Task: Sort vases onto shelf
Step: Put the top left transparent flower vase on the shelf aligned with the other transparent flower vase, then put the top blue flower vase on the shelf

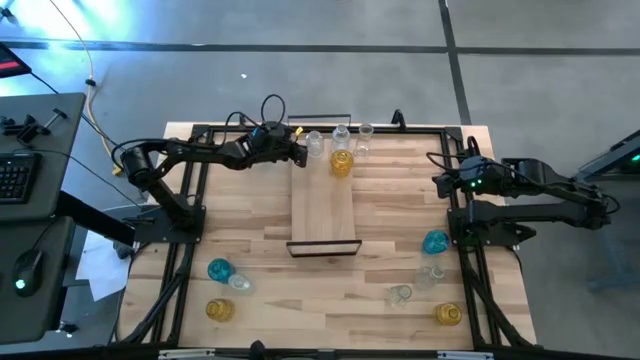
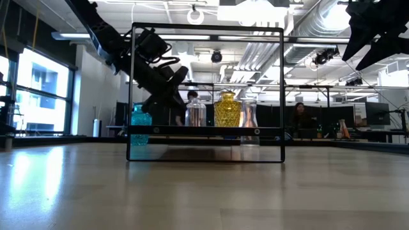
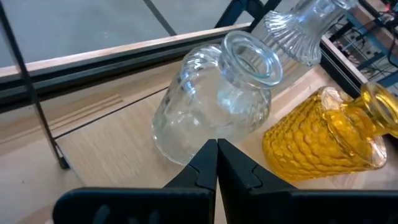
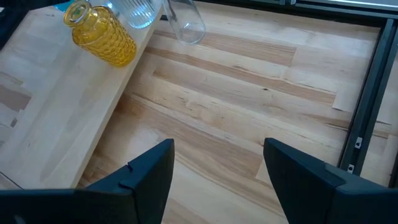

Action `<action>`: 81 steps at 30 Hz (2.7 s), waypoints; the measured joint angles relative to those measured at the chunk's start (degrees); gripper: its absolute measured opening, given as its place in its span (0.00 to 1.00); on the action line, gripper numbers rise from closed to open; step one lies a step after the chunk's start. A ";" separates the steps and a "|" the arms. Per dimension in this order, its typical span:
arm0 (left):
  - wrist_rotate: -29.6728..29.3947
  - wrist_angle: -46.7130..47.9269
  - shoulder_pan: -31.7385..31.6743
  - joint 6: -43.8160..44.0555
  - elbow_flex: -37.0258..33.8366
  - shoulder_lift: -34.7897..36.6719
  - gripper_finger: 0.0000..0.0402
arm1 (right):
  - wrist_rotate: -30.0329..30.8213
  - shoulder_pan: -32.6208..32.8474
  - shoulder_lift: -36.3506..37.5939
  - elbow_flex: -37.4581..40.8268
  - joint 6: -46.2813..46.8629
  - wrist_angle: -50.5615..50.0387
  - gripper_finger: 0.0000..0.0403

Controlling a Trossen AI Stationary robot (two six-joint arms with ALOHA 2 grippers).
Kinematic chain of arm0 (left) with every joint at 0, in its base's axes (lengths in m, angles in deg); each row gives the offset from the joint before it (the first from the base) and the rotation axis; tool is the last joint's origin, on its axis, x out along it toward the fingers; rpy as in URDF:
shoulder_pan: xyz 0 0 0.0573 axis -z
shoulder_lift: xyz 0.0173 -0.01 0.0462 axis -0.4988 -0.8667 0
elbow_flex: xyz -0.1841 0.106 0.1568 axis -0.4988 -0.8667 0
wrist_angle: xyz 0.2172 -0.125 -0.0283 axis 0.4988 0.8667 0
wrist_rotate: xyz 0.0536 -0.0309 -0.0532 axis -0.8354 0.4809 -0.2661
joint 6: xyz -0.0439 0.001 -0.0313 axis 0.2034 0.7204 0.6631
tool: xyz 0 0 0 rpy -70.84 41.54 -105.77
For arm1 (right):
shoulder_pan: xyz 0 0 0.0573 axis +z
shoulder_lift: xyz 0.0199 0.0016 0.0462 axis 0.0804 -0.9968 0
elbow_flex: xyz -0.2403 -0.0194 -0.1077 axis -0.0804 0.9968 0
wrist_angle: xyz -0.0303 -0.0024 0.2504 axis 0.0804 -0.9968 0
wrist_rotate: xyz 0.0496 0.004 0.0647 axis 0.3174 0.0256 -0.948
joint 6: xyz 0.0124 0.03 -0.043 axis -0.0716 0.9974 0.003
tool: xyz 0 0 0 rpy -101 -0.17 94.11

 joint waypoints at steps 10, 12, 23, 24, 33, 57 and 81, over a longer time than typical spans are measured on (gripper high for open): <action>1.31 -0.10 0.09 -0.05 0.00 -0.01 0.00 | -0.09 -0.01 0.01 0.00 -0.11 0.00 0.60; 1.62 -0.09 0.09 -0.05 0.00 0.00 0.00 | -0.09 -0.01 -0.01 0.00 -0.13 0.00 0.60; 2.95 -1.28 0.09 -1.41 0.02 -0.01 0.00 | -0.09 -0.01 0.01 0.00 -0.15 0.00 0.60; 2.93 -1.35 0.09 -1.42 0.02 -0.01 0.00 | -0.09 -0.01 0.00 0.00 -0.17 0.00 0.60; 2.34 0.20 0.11 -1.54 0.04 -0.01 0.00 | -0.08 -0.01 -0.01 0.00 -0.17 0.00 0.60; -4.40 6.49 -1.19 -5.37 6.85 -2.58 0.00 | -0.33 -0.01 -0.01 0.00 -0.11 -0.02 0.60; -6.34 16.46 -1.53 -5.91 9.79 -3.98 0.00 | -0.31 -0.01 0.00 0.00 -0.13 -0.04 0.60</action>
